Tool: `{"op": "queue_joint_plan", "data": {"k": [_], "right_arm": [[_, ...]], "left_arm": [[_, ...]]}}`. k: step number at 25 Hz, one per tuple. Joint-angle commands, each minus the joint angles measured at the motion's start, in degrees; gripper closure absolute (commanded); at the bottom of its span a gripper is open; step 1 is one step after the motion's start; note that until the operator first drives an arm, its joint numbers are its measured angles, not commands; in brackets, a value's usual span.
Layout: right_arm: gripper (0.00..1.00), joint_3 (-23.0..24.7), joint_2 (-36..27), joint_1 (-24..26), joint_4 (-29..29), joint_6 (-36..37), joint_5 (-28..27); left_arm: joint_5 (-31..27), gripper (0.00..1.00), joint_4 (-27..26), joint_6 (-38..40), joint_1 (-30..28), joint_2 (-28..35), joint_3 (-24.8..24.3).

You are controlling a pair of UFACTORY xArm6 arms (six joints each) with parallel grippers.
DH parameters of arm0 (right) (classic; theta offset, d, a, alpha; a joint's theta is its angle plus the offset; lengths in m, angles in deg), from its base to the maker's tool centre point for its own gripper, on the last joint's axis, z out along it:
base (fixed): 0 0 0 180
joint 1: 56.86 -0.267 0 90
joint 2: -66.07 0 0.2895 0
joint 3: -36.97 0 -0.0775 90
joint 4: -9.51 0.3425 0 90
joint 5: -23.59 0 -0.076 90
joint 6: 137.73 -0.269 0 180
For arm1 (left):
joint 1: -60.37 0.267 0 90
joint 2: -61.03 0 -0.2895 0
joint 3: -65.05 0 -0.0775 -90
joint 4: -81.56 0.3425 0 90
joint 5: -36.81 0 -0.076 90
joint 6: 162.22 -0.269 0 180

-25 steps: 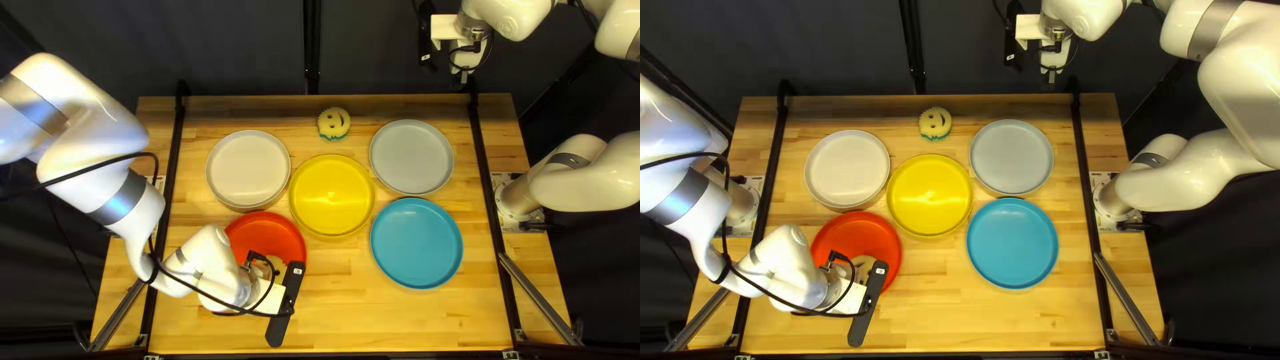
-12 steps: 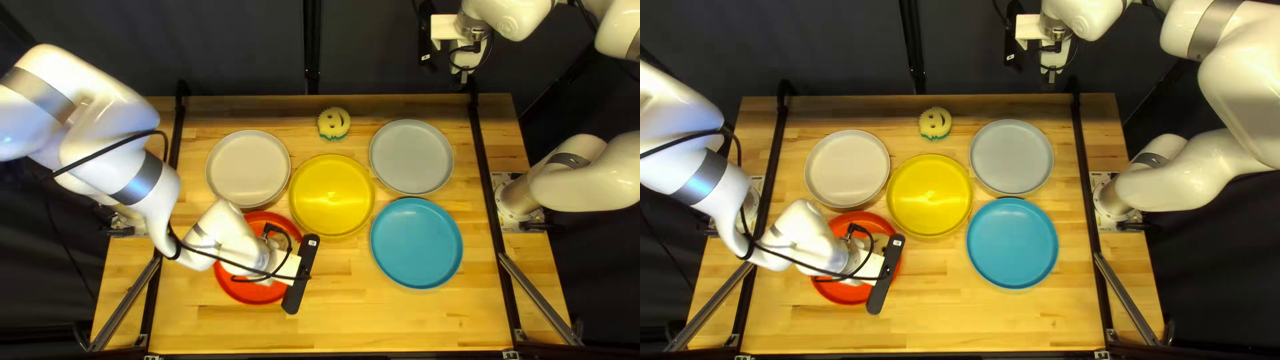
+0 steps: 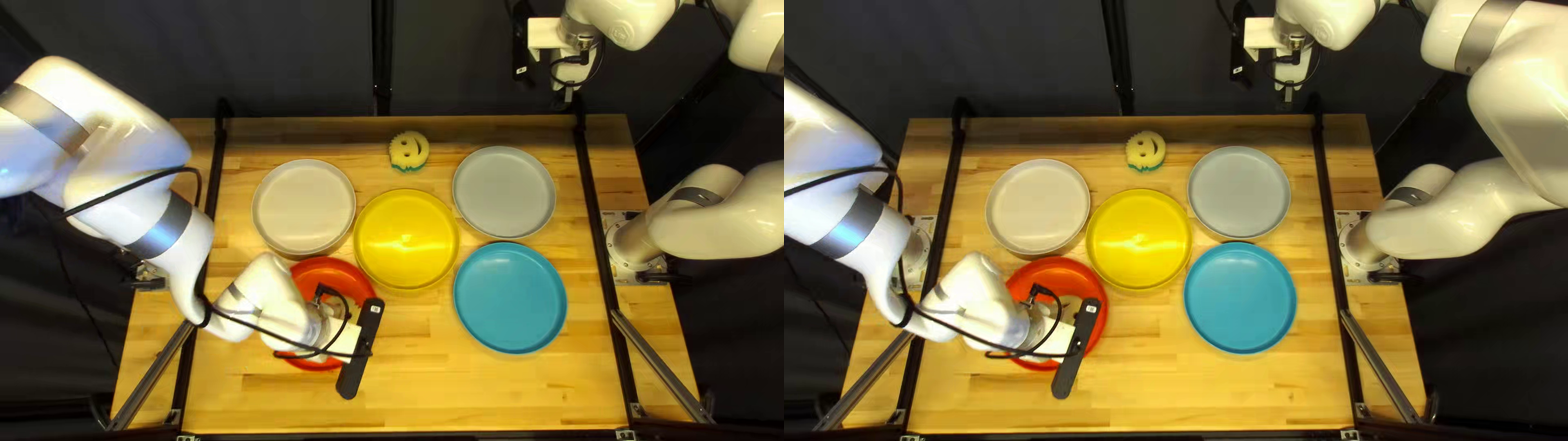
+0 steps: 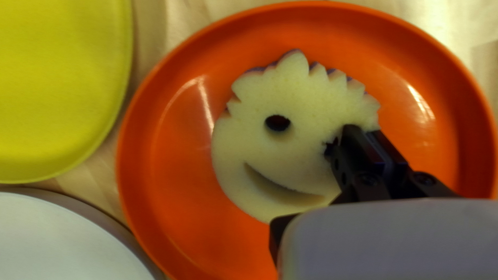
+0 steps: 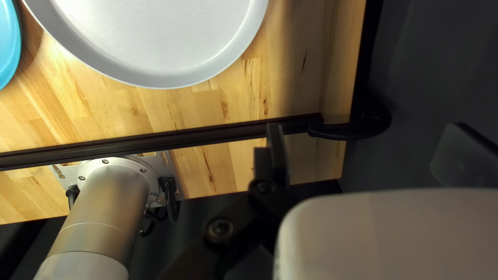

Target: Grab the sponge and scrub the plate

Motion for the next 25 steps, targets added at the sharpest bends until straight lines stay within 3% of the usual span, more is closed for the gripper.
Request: {"op": "queue_joint_plan", "data": {"k": [1,10,15,19,25], "right_arm": [[0.0,0.0,0.0,0.0,0.0,0.0,0.0],[0.0,0.0,0.0,0.0,0.0,0.0,0.0],[0.0,0.0,0.0,0.0,0.0,0.0,0.0],[0.0,0.0,0.0,0.0,0.0,0.0,0.0],[0.0,0.0,0.0,0.0,0.0,0.0,0.0]], "left_arm": [[-0.18,1.0,-0.48,0.76,-0.31,1.48,-1.82],[4.1,1.0,-1.45,-5.4,8.12,7.62,-11.05],[4.68,1.0,-2.18,-8.67,11.25,9.58,-12.8],[3.33,1.0,-2.08,-7.23,9.84,10.45,-12.57],[1.1,1.0,-1.95,-0.03,2.3,8.79,-9.47]]}}
